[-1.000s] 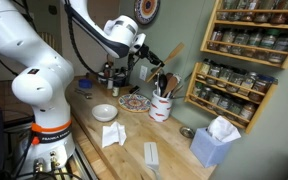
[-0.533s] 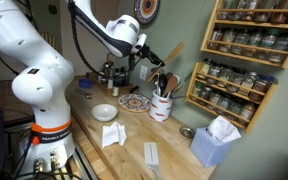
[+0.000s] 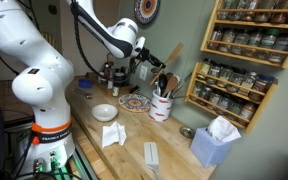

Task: Pick up the wooden spoons one by one from the table and put them in the utensil holder

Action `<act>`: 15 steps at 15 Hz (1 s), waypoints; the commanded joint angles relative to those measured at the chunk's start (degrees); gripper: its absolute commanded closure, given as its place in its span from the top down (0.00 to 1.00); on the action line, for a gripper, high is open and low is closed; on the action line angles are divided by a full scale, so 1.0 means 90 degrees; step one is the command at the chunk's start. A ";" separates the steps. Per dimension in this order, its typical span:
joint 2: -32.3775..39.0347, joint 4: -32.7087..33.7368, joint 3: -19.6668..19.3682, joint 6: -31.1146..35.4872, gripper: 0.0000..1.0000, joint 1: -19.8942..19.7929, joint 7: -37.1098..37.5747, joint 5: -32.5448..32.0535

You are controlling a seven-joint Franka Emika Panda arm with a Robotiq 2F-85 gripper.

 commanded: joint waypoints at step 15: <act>0.2253 -0.0106 -0.2275 -0.3555 0.06 0.3382 0.1452 -0.1479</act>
